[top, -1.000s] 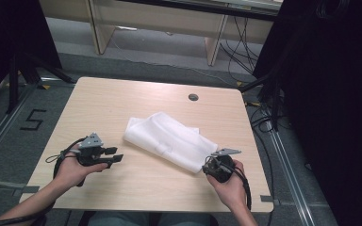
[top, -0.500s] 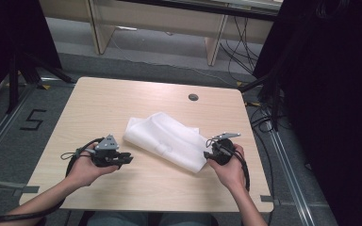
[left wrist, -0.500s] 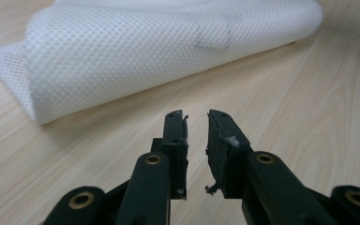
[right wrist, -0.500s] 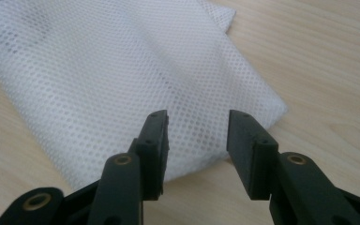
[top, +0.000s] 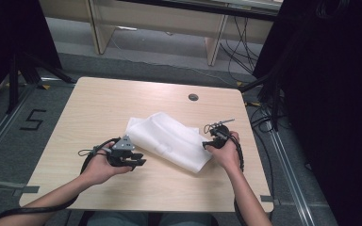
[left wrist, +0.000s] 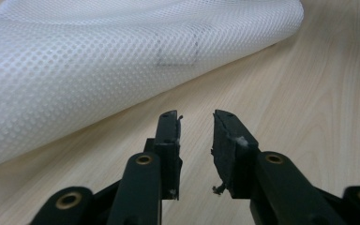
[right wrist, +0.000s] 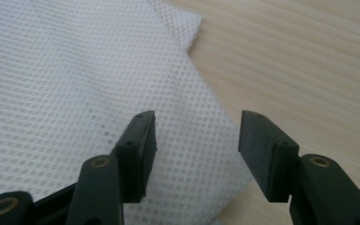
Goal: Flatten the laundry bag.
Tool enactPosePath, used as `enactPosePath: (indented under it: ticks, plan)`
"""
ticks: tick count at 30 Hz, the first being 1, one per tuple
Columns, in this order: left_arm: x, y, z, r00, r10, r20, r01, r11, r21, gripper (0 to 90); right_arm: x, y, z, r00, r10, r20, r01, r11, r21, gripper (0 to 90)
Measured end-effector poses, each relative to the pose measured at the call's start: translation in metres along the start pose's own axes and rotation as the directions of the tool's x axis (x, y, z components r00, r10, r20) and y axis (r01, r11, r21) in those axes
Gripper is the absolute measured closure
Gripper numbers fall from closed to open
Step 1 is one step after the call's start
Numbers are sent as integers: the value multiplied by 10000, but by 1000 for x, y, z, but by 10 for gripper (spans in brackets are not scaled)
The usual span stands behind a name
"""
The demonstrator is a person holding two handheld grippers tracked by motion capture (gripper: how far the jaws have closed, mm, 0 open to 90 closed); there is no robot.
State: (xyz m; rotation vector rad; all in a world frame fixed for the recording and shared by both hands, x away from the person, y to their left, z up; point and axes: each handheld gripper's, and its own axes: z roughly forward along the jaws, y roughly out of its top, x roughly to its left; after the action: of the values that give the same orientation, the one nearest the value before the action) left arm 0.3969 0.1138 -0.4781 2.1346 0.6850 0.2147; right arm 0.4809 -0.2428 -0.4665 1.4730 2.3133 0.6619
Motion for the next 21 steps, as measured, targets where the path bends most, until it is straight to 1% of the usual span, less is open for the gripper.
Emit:
enactPosePath:
  ticks: [1,2,3,4,5,6,8,9,10,11,12,13,14,15,16,17,18,19,20,21]
  plan:
    - [-1,0,1,10000,-76,2,76,10000,3,698,0,1,3,9999,117,-16,-116,9999,103,463]
    - [-1,0,2,9999,38,110,-38,10000,15,694,-1,1,6,9999,124,-55,-123,9997,224,455]
    - [-2,-2,3,9999,-100,55,100,9999,96,689,-1,2,10,9997,225,-64,-224,9995,218,449]
    - [-2,-2,2,9999,48,101,-50,9999,137,683,-2,2,13,9999,168,-33,-167,9995,281,439]
    - [-2,-2,2,9999,76,150,-78,9999,104,679,-2,2,15,9997,253,-18,-252,9988,417,432]
    - [-2,-2,2,9998,95,156,-97,9999,116,676,-3,1,20,9998,206,-60,-202,9983,541,426]
    - [-2,-2,2,9998,27,175,-29,9999,106,668,-5,0,25,9991,404,-148,-395,9975,578,425]
    - [-2,-2,2,9998,36,173,-38,9999,99,663,-6,0,26,9993,325,-166,-315,9979,561,440]
    - [-2,-3,2,9999,45,164,-47,9999,95,654,-5,1,25,10000,70,-67,-66,9982,593,486]
    - [-2,-3,2,9998,62,187,-64,9999,107,654,-5,1,25,10000,70,-67,-66,9982,593,486]
    - [-2,-3,3,9998,74,158,-76,9998,161,650,-3,1,24,9995,319,-90,-312,9967,743,504]
    - [-2,-3,3,9998,55,165,-58,9998,169,645,-5,1,25,9999,73,-133,-65,9982,592,542]
    - [-3,-4,4,9999,49,162,-52,9999,161,642,-4,2,25,9998,85,-175,-74,9981,611,583]
    - [-3,-4,4,9999,2,128,-4,9998,200,640,-3,2,24,9998,16,-210,0,9971,759,640]
    - [-4,-5,4,9997,-139,206,136,9998,147,638,-2,3,24,9991,-186,-368,212,9973,701,719]
    - [-4,-5,4,9997,-112,202,109,9998,166,637,0,3,23,9992,-153,-372,184,9962,848,751]
    - [-4,-5,4,9997,9,238,-14,9998,204,635,0,3,23,9985,-336,-421,369,9961,806,805]
    - [-4,-5,4,9997,17,242,-22,9998,210,633,3,4,23,9988,-363,-314,390,9952,897,834]
    - [-4,-5,5,9997,5,241,-10,9998,206,630,4,5,22,9983,-538,-227,558,9936,985,848]
    - [-3,-6,5,9998,-31,202,26,9996,268,628,5,5,22,9980,-590,-214,609,9929,1022,858]
